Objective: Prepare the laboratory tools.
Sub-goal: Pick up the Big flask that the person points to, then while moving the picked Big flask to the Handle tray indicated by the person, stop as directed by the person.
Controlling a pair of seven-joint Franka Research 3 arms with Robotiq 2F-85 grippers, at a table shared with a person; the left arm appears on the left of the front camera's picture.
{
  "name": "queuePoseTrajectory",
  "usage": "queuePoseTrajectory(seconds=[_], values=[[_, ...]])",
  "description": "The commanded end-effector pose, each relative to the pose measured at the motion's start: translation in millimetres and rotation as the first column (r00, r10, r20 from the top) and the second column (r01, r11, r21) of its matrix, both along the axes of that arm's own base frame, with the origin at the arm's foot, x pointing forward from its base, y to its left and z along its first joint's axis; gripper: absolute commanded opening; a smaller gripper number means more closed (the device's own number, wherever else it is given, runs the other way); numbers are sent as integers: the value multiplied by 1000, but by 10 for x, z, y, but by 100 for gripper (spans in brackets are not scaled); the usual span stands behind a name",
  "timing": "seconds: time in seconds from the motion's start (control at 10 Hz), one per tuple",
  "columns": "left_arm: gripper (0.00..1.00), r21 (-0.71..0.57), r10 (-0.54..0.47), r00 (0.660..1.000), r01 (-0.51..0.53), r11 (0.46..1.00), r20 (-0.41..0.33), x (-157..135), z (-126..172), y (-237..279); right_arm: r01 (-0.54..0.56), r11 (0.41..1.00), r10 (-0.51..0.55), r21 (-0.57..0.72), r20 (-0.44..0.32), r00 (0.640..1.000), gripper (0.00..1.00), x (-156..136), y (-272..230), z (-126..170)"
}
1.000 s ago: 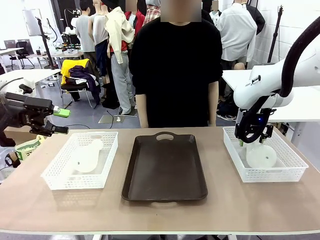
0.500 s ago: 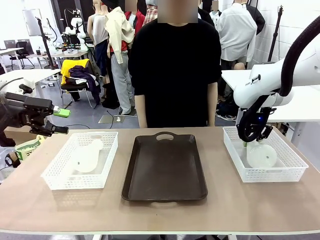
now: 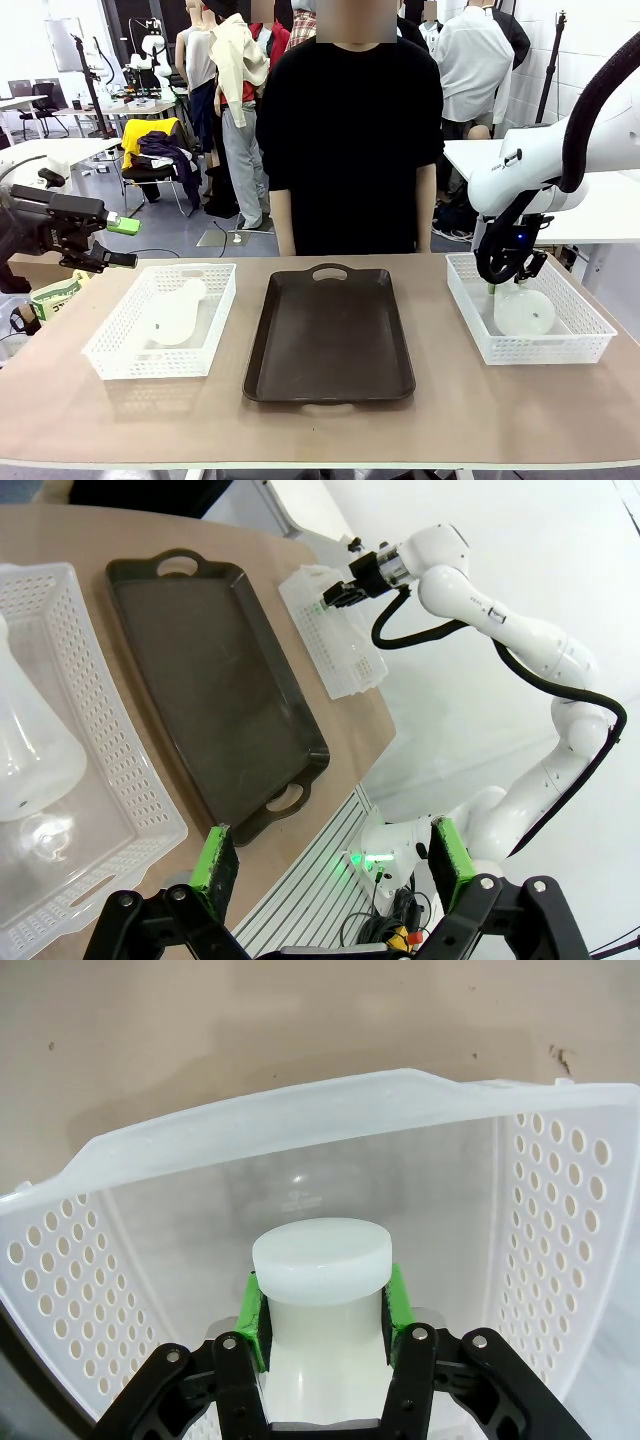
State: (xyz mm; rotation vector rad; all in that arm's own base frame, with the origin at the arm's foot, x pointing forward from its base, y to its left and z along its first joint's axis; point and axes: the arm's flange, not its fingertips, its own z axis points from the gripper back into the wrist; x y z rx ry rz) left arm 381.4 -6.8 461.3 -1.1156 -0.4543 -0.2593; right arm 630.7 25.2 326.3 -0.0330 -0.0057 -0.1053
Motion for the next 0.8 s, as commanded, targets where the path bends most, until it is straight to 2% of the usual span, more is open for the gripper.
queuePoseTrajectory(seconds=[0.0,0.7], values=[[100,-18,-2,1000,2,1000,4,2,9,7,-7,1000,7,4,3,1000,0,2,13,-1],[100,-18,-2,1000,2,1000,4,2,9,7,-7,1000,7,4,3,1000,0,2,13,-1]])
